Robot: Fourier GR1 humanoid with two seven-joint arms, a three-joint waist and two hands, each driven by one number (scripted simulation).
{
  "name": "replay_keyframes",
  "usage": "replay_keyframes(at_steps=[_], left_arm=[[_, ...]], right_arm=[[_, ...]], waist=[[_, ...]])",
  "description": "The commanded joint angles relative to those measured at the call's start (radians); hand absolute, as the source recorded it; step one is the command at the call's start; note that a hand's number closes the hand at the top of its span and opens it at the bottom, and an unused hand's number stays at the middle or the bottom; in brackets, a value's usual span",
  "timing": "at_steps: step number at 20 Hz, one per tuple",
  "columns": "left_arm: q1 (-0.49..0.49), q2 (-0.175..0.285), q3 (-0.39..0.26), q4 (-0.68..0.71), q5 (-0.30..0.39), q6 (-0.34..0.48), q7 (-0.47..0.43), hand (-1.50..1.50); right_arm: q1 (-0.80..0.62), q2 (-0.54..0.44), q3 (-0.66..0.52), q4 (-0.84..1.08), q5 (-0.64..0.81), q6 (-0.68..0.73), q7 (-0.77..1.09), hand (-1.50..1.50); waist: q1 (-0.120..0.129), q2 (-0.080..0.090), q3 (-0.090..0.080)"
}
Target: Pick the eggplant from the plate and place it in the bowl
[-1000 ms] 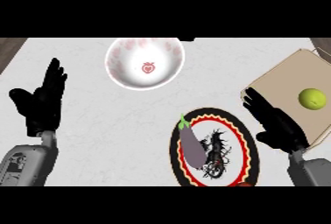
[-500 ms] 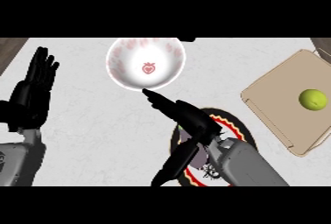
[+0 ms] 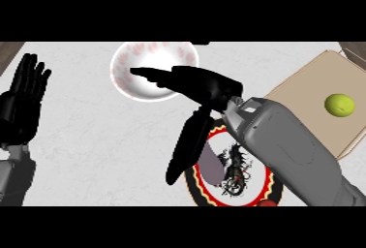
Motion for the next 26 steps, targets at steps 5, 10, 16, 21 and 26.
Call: replay_keyframes(at_steps=[5,10,16,21,26], left_arm=[[-0.017,-0.006,0.0,-0.008,-0.002,-0.004,-0.009,0.0],[-0.041,0.019,0.026,0.046,0.008,-0.027,-0.004,0.0],[-0.006,0.021,0.026,-0.014,0.006,-0.025,0.021,0.0],[0.05,-0.028,0.004,-0.024,-0.025,-0.008,-0.029,0.0],[0.008,-0.03,0.011,-0.065,-0.023,0.019,0.052,0.0]], right_arm=[[-0.273,-0.139,-0.014,0.243,-0.181,0.43,0.199,-1.5],[-0.334,-0.126,0.06,0.365,-0.3,0.632,0.206,-1.5],[-0.376,-0.089,0.156,0.493,-0.312,0.72,0.171,-1.5],[-0.372,-0.088,0.156,0.568,-0.224,0.778,0.109,-1.5],[-0.289,-0.054,0.159,0.541,-0.144,0.777,0.072,-1.5]], waist=[[0.017,0.007,-0.001],[0.004,0.009,-0.001],[0.002,0.0,0.001],[-0.002,0.002,0.002],[-0.01,-0.001,0.002]])
